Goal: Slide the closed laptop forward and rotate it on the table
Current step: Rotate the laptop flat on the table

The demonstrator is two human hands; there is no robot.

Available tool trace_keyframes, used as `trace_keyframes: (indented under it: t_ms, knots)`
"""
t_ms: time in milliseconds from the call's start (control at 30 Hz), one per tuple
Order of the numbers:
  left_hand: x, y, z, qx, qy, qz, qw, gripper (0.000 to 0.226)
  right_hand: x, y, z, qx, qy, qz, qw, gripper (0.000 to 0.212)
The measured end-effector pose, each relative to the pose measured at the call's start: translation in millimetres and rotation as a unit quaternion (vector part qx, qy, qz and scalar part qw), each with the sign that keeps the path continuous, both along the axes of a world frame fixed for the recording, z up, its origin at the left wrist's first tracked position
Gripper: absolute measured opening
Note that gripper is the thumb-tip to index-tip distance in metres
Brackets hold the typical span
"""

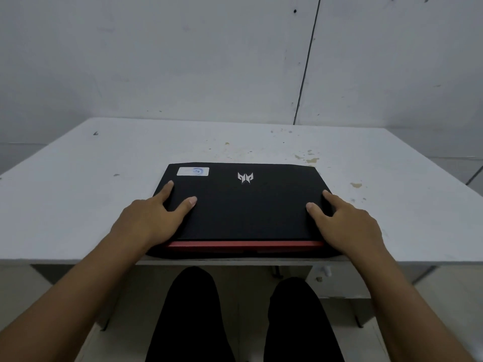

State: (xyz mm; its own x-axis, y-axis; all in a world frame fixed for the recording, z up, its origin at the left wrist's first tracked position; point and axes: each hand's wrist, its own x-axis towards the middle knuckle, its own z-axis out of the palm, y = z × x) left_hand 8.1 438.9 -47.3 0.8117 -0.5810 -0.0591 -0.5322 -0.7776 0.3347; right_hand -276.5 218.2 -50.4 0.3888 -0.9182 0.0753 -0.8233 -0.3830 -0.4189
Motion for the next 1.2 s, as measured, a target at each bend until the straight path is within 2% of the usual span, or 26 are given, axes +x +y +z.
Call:
trace_keyframes:
  t_ms: [233,400,700,1200]
  knots:
    - [-5,-3,-2,0.047,-0.057,0.003,0.997,0.097,-2,-5,10,-0.074,0.121,0.033,0.989,0.067]
    - [-9,-7,-2,0.091,-0.090,-0.003,0.992,0.093,-6,-5,8,-0.114,0.151,0.044,0.981,0.070]
    - [-15,-12,0,0.119,-0.105,0.007,0.987,0.089,-10,-5,-3,-0.111,0.077,0.049,0.990,0.074]
    - [-13,-1,-9,0.065,-0.082,0.011,0.994,0.095,-13,-9,-11,-0.099,0.030,0.059,0.993,0.078]
